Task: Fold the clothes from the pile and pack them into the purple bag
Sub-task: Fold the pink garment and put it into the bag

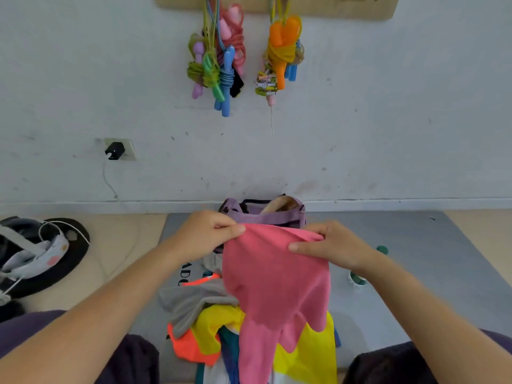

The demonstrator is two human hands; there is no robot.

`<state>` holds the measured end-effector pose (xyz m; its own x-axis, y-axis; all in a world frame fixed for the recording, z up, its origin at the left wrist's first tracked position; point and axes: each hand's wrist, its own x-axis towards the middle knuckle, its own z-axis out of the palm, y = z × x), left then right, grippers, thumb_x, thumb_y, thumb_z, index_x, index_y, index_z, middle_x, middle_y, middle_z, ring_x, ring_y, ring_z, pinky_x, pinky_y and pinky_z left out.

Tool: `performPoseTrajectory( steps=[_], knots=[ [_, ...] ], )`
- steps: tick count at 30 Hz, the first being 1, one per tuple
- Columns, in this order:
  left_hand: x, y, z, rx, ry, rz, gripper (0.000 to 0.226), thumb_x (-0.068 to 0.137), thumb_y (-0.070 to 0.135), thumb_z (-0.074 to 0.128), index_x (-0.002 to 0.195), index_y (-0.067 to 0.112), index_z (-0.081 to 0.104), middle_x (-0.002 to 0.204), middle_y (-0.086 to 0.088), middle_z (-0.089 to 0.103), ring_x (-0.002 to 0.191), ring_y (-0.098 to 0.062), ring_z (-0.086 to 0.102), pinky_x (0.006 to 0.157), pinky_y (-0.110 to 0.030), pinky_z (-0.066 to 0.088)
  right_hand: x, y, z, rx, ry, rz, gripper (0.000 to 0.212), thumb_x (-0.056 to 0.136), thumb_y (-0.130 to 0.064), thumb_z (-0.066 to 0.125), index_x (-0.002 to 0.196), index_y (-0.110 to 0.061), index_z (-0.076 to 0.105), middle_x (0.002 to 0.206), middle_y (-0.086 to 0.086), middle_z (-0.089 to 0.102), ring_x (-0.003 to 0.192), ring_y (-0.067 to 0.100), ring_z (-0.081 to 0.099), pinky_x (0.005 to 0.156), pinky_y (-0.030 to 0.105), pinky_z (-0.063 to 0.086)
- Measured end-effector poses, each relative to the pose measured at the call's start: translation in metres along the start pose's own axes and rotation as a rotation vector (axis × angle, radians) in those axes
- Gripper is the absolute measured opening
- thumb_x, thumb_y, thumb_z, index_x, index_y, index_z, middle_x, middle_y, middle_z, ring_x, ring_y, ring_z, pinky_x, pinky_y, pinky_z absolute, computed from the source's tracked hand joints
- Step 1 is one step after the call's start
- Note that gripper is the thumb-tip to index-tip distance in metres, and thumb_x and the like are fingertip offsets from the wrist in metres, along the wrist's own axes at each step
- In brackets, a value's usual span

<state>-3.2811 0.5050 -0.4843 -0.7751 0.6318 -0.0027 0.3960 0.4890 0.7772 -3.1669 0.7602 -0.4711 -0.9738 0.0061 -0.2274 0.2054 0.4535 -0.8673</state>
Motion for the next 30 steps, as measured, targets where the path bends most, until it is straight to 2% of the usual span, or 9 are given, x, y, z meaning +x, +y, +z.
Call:
performPoseTrajectory(
  steps=[2, 4, 9, 12, 14, 19, 24, 28, 30],
  knots=[
    [-0.001, -0.005, 0.002, 0.085, -0.014, 0.054, 0.035, 0.093, 0.031, 0.064, 0.073, 0.003, 0.068, 0.071, -0.008, 0.063, 0.072, -0.022, 0.055, 0.071, -0.03, 0.037, 0.009, 0.003, 0.003, 0.002, 0.024, 0.003, 0.048, 0.076, -0.036, 0.081, 0.064, -0.002, 0.049, 0.066, 0.006, 0.039, 0.064, 0.014, 0.039, 0.06, 0.028, 0.028],
    [-0.001, -0.004, 0.002, -0.002, -0.014, 0.044, 0.033, 0.094, 0.03, 0.062, 0.074, 0.004, 0.067, 0.07, -0.013, 0.061, 0.068, -0.024, 0.052, 0.068, -0.035, 0.039, 0.017, 0.002, 0.002, 0.081, 0.001, -0.004, 0.046, 0.079, -0.032, 0.078, 0.07, 0.005, 0.054, 0.067, 0.009, 0.047, 0.066, 0.016, 0.043, 0.065, 0.03, 0.033],
    [-0.001, 0.006, 0.013, -0.203, -0.027, 0.042, 0.023, 0.092, 0.036, 0.063, 0.077, 0.022, 0.072, 0.065, 0.009, 0.063, 0.061, -0.001, 0.053, 0.057, -0.016, 0.04, 0.024, -0.005, 0.015, 0.16, -0.078, -0.077, 0.006, 0.087, -0.022, 0.071, 0.089, -0.017, 0.069, 0.06, 0.004, 0.047, 0.063, 0.018, 0.042, 0.058, 0.024, 0.035],
    [-0.002, 0.007, 0.017, -0.193, -0.02, 0.039, 0.022, 0.088, 0.048, 0.064, 0.078, 0.031, 0.074, 0.068, 0.004, 0.068, 0.062, -0.001, 0.056, 0.059, -0.017, 0.043, 0.02, -0.01, 0.023, 0.194, -0.12, -0.125, 0.011, 0.083, -0.032, 0.073, 0.085, -0.021, 0.073, 0.071, 0.008, 0.064, 0.069, 0.012, 0.057, 0.066, 0.021, 0.046],
    [-0.002, 0.007, 0.017, -0.178, -0.012, 0.029, 0.023, 0.085, 0.052, 0.066, 0.078, 0.032, 0.074, 0.069, 0.002, 0.07, 0.061, -0.002, 0.056, 0.06, -0.019, 0.043, 0.017, -0.012, 0.023, 0.188, -0.084, -0.148, 0.016, 0.082, -0.035, 0.072, 0.08, -0.019, 0.072, 0.073, 0.004, 0.062, 0.07, 0.011, 0.055, 0.068, 0.023, 0.046],
    [0.0, 0.007, 0.007, -0.18, 0.044, -0.019, 0.018, 0.08, 0.031, 0.076, 0.075, 0.015, 0.072, 0.064, -0.004, 0.065, 0.057, -0.005, 0.052, 0.054, -0.018, 0.04, 0.014, -0.007, 0.005, 0.263, 0.078, -0.09, 0.024, 0.092, -0.017, 0.063, 0.078, 0.002, 0.062, 0.074, 0.014, 0.053, 0.072, 0.019, 0.049, 0.072, 0.031, 0.042],
    [-0.004, -0.001, -0.007, -0.029, 0.046, -0.036, 0.01, 0.083, 0.028, 0.077, 0.08, 0.019, 0.073, 0.06, -0.008, 0.059, 0.043, -0.001, 0.044, 0.043, -0.011, 0.035, 0.007, -0.001, -0.006, 0.215, 0.113, -0.068, 0.024, 0.094, -0.017, 0.06, 0.07, -0.014, 0.063, 0.066, 0.0, 0.056, 0.063, 0.011, 0.048, 0.061, 0.017, 0.041],
    [-0.008, -0.014, -0.011, 0.023, 0.061, -0.037, 0.007, 0.084, 0.03, 0.075, 0.078, 0.029, 0.071, 0.071, 0.0, 0.069, 0.064, -0.009, 0.06, 0.068, -0.03, 0.046, 0.005, 0.005, -0.009, 0.202, 0.171, -0.037, 0.016, 0.094, -0.017, 0.06, 0.081, -0.013, 0.067, 0.071, -0.005, 0.062, 0.067, 0.007, 0.053, 0.065, 0.019, 0.041],
    [-0.01, -0.018, -0.014, 0.009, 0.071, -0.054, 0.008, 0.083, 0.028, 0.076, 0.077, 0.027, 0.071, 0.074, 0.004, 0.072, 0.073, -0.017, 0.067, 0.074, -0.036, 0.051, 0.003, 0.007, -0.011, 0.23, 0.189, -0.036, 0.016, 0.094, -0.016, 0.06, 0.081, -0.012, 0.066, 0.073, -0.003, 0.061, 0.07, 0.008, 0.053, 0.069, 0.021, 0.041]
  ],
)
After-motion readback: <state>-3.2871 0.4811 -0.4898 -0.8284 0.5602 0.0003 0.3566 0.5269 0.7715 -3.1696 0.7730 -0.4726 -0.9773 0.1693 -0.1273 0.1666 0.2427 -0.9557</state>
